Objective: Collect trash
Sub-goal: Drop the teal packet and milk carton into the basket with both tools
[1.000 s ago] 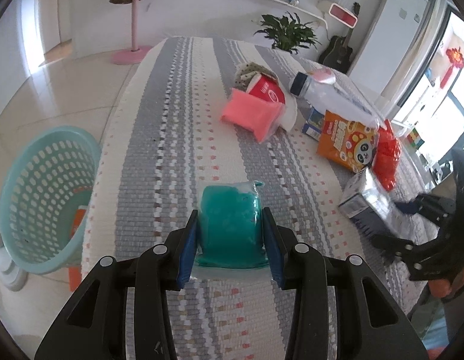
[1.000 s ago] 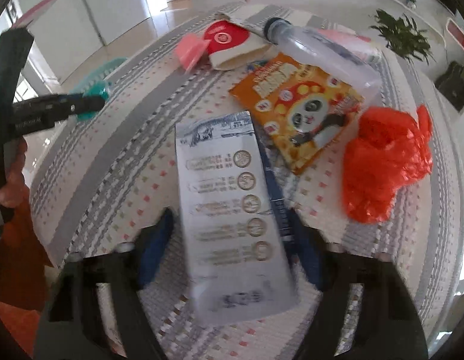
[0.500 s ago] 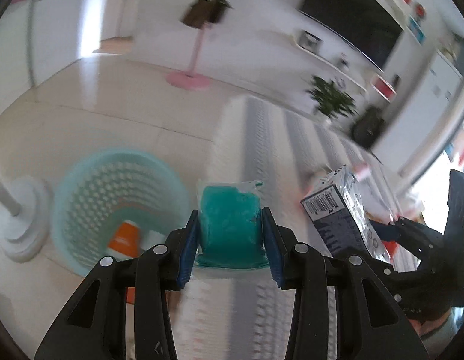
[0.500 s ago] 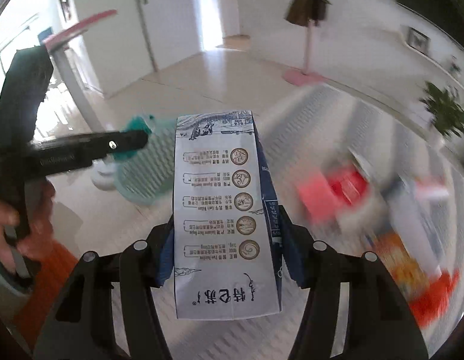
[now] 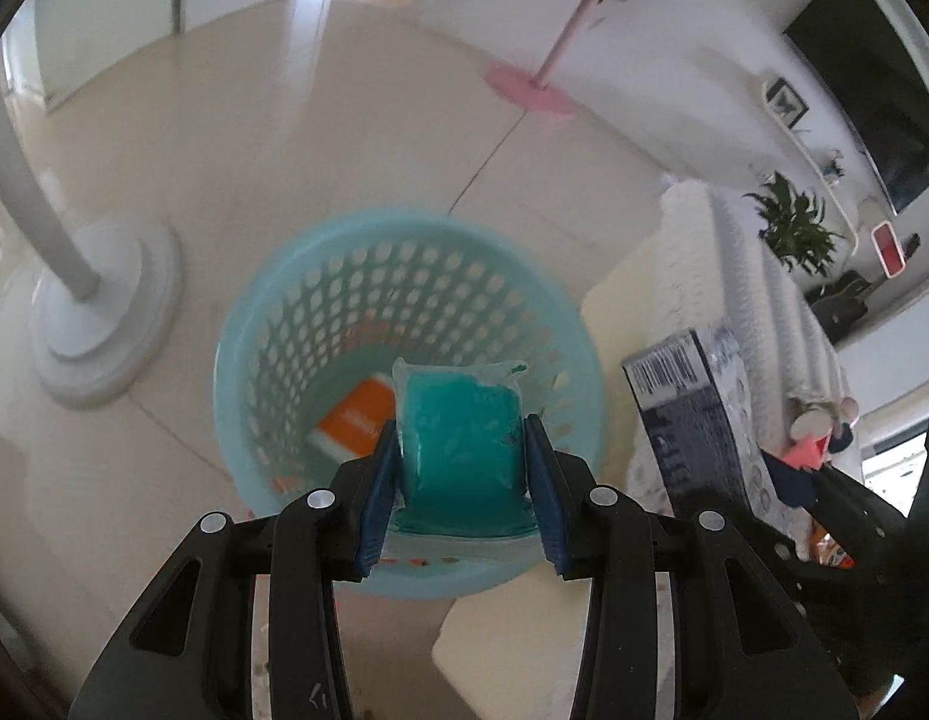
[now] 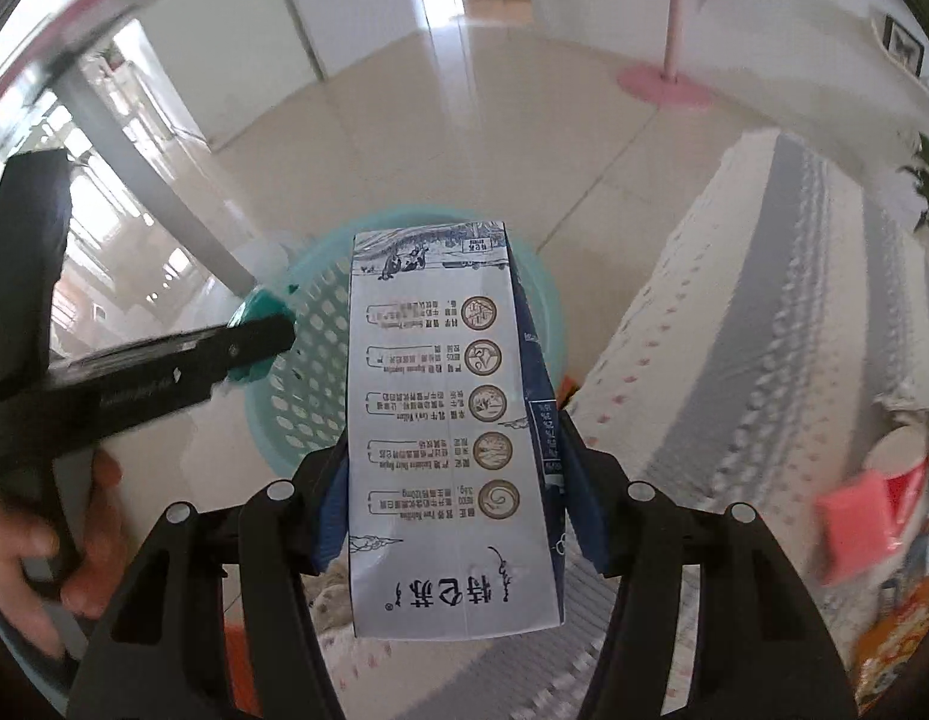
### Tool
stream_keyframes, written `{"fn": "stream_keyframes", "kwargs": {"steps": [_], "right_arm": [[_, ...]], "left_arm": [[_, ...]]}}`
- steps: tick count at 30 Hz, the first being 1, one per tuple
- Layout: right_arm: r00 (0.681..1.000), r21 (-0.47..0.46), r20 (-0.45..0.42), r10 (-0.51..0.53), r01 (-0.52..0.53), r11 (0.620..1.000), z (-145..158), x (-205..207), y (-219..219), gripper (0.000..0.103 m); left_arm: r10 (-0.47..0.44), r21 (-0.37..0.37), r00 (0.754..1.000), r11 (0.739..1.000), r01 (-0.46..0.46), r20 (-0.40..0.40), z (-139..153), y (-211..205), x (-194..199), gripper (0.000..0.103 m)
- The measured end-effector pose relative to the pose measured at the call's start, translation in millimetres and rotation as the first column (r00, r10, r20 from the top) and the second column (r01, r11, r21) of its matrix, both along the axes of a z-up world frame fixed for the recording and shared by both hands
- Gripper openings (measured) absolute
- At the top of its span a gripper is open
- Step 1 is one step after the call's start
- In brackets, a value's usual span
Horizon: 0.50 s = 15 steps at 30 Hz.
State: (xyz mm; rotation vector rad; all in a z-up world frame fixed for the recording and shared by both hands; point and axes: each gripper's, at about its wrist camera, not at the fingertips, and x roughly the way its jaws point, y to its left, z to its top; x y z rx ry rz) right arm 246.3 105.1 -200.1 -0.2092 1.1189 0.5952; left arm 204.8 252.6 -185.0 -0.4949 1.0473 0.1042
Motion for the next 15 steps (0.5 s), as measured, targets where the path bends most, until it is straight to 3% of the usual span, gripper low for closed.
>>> {"fn": "stream_keyframes", "kwargs": {"steps": [1, 3, 10, 15], "right_arm": [[1.0, -0.005, -0.01, -0.004, 0.004, 1.0, -4, 1, 5, 0.057], [0.999, -0.004, -0.03, -0.013, 0.013, 1.0, -12, 7, 13, 0.058], [0.999, 0.015, -0.043, -0.019, 0.02, 1.0, -17, 12, 25, 0.058], [1.0, 0.045, -0.012, -0.019, 0.02, 0.999, -2, -1, -3, 0.058]], "left_arm": [[0.006, -0.008, 1.0, 1.0, -0.006, -0.005, -1, 2, 1, 0.042], [0.02, -0.014, 1.0, 1.0, -0.02, 0.004, 0, 7, 1, 0.058], [0.014, 0.011, 0.999, 1.0, -0.015, 0.048, 8, 6, -8, 0.059], [-0.022, 0.01, 0.992, 1.0, 0.021, 0.127, 26, -9, -15, 0.059]]}}
